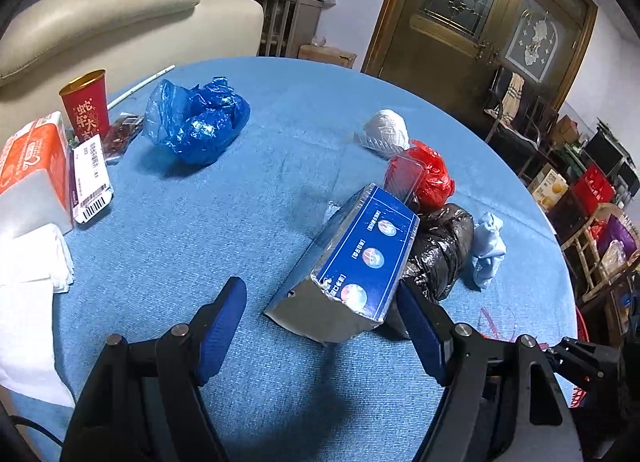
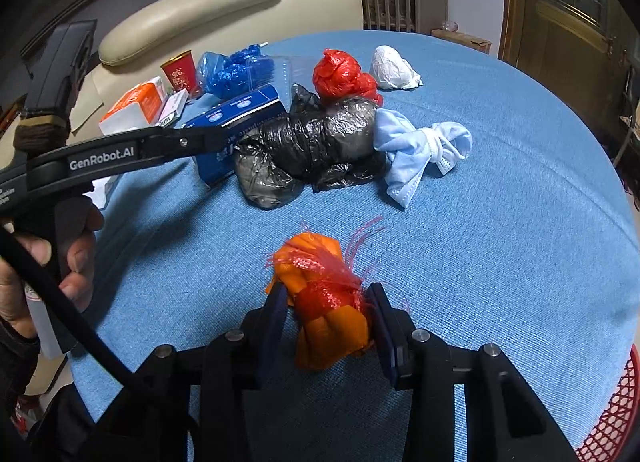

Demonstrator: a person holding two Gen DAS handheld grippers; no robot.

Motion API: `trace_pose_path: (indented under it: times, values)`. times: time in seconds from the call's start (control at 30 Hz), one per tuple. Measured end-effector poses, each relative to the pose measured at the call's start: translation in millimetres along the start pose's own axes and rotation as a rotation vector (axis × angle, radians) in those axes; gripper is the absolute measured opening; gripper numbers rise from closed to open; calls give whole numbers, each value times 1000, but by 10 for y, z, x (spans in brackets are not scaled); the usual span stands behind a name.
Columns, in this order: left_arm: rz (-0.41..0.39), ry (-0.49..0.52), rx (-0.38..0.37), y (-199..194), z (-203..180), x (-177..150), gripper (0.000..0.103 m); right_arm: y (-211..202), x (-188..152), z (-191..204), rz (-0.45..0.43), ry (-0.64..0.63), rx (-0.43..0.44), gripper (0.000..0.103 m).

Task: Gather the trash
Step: 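Grasp the orange mesh bag with the right gripper while the left gripper approaches the toothpaste box, then grasp the blue-and-white toothpaste box with the left gripper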

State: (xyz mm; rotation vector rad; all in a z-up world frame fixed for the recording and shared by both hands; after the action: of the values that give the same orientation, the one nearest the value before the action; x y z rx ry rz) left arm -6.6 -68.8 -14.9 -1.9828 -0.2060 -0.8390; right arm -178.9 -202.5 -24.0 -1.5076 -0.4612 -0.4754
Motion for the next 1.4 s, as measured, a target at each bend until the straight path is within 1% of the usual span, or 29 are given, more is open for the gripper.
trace_pose_path:
  times: [0.03, 0.1, 0.13, 0.17, 0.3, 0.43, 0.57, 1.27, 1.4]
  values:
    - [2, 0, -7, 8, 1, 0, 77, 0, 0, -1, 0, 0, 0, 43]
    - [6, -3, -22, 25, 9, 4, 71, -1, 4, -1, 1, 1, -1, 43]
    - [14, -7, -30, 39, 13, 0, 60, -1, 4, -1, 1, 1, 0, 43]
    - [27, -10, -33, 60, 22, -5, 55, -2, 5, -2, 1, 2, 0, 43]
    - [27, -10, -41, 62, 20, -2, 54, -1, 5, -4, 1, 4, 0, 43]
    - [26, -4, -52, 55, 2, -9, 51, -3, 5, 0, 1, 3, 0, 43]
    - [23, -4, -54, 30, -5, -18, 50, -2, 3, -4, 2, 10, 0, 43]
    - [-17, -11, -34, -168, 35, -105, 47, -6, 3, -14, 2, 20, 4, 43]
    - [-32, -4, -25, -225, 25, -93, 47, -14, 1, -32, 1, 33, 5, 41]
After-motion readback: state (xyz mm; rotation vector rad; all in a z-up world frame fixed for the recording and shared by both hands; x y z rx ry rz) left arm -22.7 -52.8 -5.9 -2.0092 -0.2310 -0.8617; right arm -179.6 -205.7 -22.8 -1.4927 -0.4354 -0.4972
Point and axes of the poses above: each gripper's, at about its wrist camera, not at the fingertips, and y roughly the way its jaws point, z to its left, x to its top, the point moved 7 cm from there along y, roughly the way its jaws point, and after that the axes turned 7 degrees about -x, right-handed, at the moved point
